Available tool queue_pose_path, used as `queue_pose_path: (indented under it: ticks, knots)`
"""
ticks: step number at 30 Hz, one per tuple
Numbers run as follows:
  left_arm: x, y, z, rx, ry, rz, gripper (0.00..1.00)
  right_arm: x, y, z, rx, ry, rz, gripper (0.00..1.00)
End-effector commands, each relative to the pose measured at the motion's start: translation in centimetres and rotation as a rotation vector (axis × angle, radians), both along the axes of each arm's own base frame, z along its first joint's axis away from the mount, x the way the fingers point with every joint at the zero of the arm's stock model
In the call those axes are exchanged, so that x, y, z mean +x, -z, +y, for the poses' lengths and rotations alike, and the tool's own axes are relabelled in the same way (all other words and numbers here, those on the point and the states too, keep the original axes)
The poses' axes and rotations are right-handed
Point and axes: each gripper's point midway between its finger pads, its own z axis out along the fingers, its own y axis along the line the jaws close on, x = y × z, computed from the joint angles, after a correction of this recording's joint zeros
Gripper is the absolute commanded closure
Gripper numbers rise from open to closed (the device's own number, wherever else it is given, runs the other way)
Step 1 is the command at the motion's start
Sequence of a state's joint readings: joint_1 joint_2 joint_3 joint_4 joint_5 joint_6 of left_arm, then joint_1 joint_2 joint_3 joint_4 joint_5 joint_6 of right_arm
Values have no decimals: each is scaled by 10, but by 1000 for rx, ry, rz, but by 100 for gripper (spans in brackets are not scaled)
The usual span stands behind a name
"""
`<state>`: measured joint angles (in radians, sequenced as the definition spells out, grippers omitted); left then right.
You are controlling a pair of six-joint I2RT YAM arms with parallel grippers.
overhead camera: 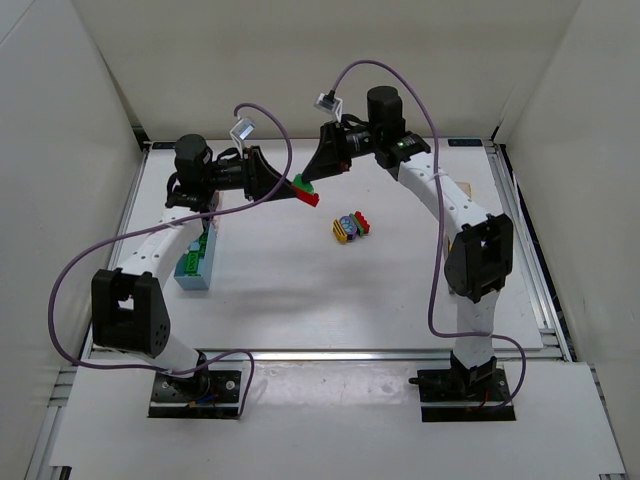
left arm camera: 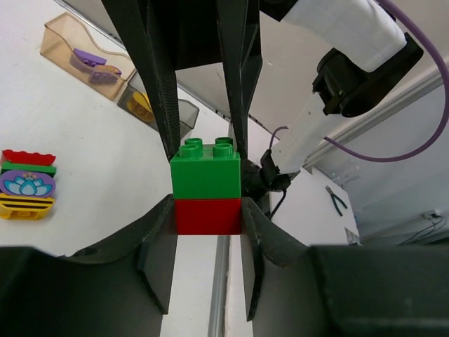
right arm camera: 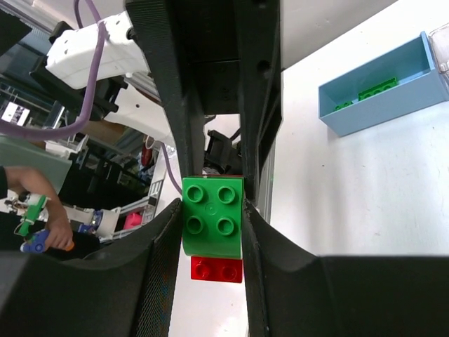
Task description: Sort the legos into containers by color
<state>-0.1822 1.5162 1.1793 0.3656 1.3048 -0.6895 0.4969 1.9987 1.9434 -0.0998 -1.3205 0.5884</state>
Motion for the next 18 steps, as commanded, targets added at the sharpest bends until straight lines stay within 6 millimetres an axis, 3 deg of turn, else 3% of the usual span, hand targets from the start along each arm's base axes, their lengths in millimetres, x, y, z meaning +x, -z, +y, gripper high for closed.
queue_pose_path:
  ticks: [1, 5, 10, 14, 18]
  knots:
    - [-2, -14, -2, -8, 10, -60, 73, -5, -16, 4, 37, -25, -68, 100]
    - [-9, -11, 0, 5, 20, -41, 80, -5, -16, 2, 41, -25, -83, 100]
    - [-37, 2, 7, 44, 1, -25, 81, 4, -27, -15, 46, 40, -146, 100]
    - [-64, 31, 15, 105, 6, 4, 82, 19, -36, -43, 35, 128, -173, 100]
    - [-82, 45, 26, 148, -21, 35, 81, 36, -35, -72, 21, 210, -181, 100]
